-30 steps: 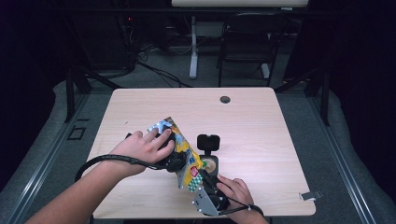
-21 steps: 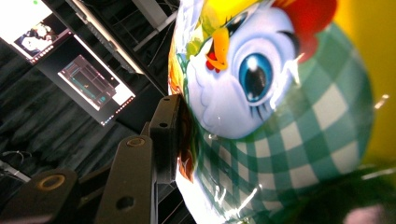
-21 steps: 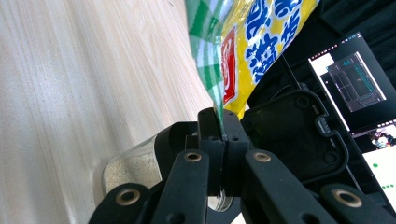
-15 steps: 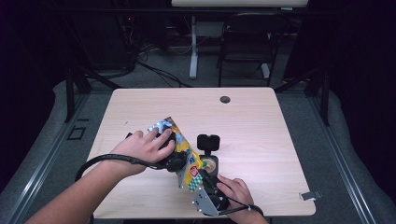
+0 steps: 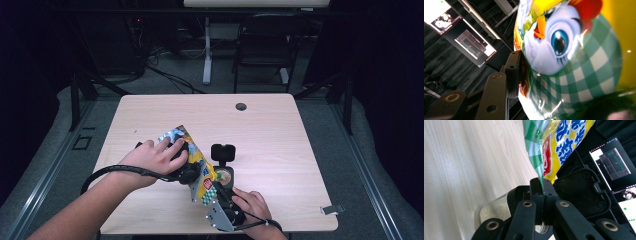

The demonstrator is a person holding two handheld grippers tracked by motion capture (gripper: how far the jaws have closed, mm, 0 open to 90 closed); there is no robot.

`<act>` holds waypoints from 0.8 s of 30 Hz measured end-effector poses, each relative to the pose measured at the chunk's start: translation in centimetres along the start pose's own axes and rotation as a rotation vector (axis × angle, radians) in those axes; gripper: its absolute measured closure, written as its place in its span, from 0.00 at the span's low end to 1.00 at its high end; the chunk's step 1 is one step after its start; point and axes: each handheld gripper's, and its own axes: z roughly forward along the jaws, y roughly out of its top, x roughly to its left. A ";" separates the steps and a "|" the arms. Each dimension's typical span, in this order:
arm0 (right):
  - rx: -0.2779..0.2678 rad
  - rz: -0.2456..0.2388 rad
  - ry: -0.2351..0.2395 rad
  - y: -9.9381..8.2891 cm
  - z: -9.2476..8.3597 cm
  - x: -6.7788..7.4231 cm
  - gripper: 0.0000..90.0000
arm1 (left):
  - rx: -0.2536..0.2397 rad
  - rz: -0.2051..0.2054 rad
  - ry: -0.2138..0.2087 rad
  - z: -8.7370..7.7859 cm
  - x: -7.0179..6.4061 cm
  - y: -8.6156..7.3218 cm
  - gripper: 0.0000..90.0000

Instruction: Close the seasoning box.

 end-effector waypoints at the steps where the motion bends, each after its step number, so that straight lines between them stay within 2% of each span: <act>1: 0.000 0.000 0.000 0.0 0.0 0.0 1.00 | 0.000 0.000 0.000 0.0 0.0 0.0 0.67; 13: 0.003 0.000 -0.002 0.0 -0.1 -0.1 0.99 | -0.001 0.006 0.005 -0.1 0.2 0.0 0.67; 15: 0.025 -0.017 0.003 0.1 -0.2 -0.2 0.99 | 0.001 0.010 0.002 -0.1 0.2 0.1 0.67; 16: 0.010 -0.004 -0.001 0.1 -0.1 -0.1 0.99 | -0.001 0.010 0.012 -0.1 0.2 0.0 0.67; 17: -0.005 0.007 -0.003 0.0 0.0 0.0 0.99 | 0.008 0.018 0.003 -0.1 0.3 0.1 0.67; 22: 0.018 -0.012 0.001 0.1 -0.2 -0.2 0.99 | 0.007 0.019 0.007 -0.2 0.3 0.1 0.67; 24: 0.001 0.003 -0.002 0.0 -0.1 -0.1 0.99 | 0.009 0.022 0.009 -0.2 0.4 0.2 0.67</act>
